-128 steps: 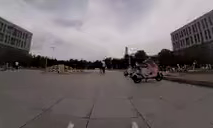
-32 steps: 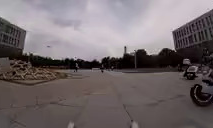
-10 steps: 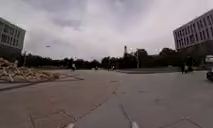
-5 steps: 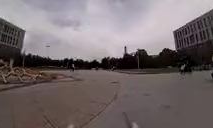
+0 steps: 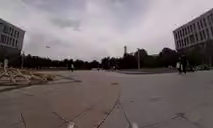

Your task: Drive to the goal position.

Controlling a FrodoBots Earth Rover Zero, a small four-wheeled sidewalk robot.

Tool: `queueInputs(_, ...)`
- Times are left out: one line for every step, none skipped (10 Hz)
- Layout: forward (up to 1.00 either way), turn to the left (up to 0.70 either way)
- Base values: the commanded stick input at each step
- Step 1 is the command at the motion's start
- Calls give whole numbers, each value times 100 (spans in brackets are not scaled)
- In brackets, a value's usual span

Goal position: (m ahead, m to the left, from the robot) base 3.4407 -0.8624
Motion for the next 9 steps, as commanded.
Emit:
queueInputs(70, 0)
queueInputs(70, 0)
queueInputs(70, 0)
queueInputs(70, 0)
queueInputs(70, 0)
queueInputs(70, 0)
queueInputs(70, 0)
queueInputs(70, 0)
queueInputs(70, 0)
